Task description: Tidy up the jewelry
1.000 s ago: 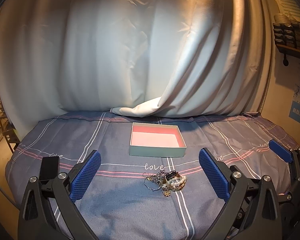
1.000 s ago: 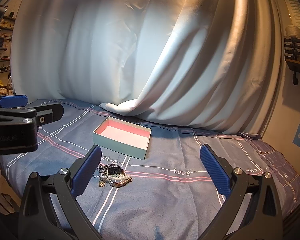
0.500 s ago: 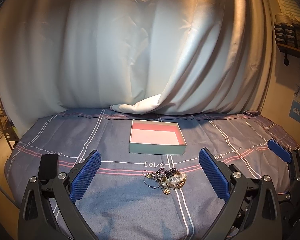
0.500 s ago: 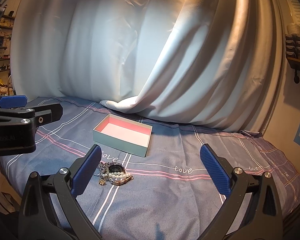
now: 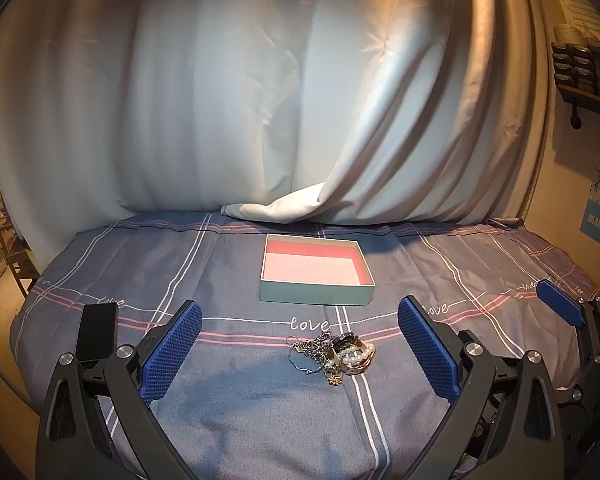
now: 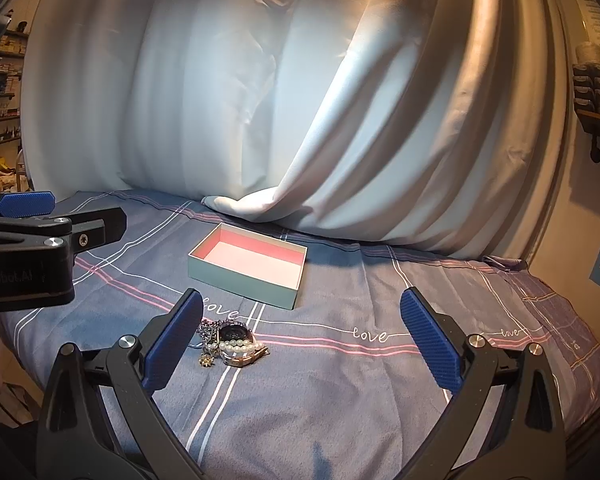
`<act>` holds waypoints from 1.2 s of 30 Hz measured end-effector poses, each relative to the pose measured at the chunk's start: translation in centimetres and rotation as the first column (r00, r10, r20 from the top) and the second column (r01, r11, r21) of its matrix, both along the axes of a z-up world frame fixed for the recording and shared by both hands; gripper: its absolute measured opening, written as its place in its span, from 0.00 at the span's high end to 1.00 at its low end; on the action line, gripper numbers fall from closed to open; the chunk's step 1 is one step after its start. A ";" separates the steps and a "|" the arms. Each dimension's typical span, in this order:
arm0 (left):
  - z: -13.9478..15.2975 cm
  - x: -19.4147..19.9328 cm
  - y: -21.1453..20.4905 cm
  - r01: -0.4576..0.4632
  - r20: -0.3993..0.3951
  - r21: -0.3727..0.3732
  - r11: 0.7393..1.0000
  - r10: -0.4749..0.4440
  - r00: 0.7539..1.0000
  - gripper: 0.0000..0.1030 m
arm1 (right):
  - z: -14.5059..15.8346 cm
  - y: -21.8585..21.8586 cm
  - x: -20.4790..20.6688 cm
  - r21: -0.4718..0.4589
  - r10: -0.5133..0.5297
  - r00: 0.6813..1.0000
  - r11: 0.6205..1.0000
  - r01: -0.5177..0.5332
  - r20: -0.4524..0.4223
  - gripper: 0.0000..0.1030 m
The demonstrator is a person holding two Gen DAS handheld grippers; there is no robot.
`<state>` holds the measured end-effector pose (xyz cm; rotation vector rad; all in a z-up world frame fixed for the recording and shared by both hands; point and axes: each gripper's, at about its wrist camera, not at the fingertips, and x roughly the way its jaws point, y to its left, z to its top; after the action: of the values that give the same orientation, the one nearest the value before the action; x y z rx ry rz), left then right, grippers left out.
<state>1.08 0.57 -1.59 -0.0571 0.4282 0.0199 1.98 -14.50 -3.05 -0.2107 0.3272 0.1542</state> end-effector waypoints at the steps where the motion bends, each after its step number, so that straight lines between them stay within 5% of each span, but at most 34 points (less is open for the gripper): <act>1: 0.0 0.1 0.0 -0.001 -0.002 0.001 1.000 0.001 1.000 0.06 | 0.0 0.0 0.0 0.000 0.000 1.000 1.000 0.000 -0.003 0.05; 31: -1.2 2.4 0.2 -0.002 -0.066 -0.012 1.000 0.001 0.998 0.06 | -0.8 0.3 2.1 -0.002 -0.003 0.997 1.000 0.002 -0.076 0.05; 36: -2.4 3.8 0.6 -0.009 -0.141 -0.035 0.999 0.004 0.990 0.06 | -1.7 0.2 3.6 0.004 -0.002 0.989 1.000 0.003 -0.150 0.05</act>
<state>4.90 1.17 -4.00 -0.0921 0.5699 0.0228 5.54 -14.31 -4.73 -0.1949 0.4772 0.1685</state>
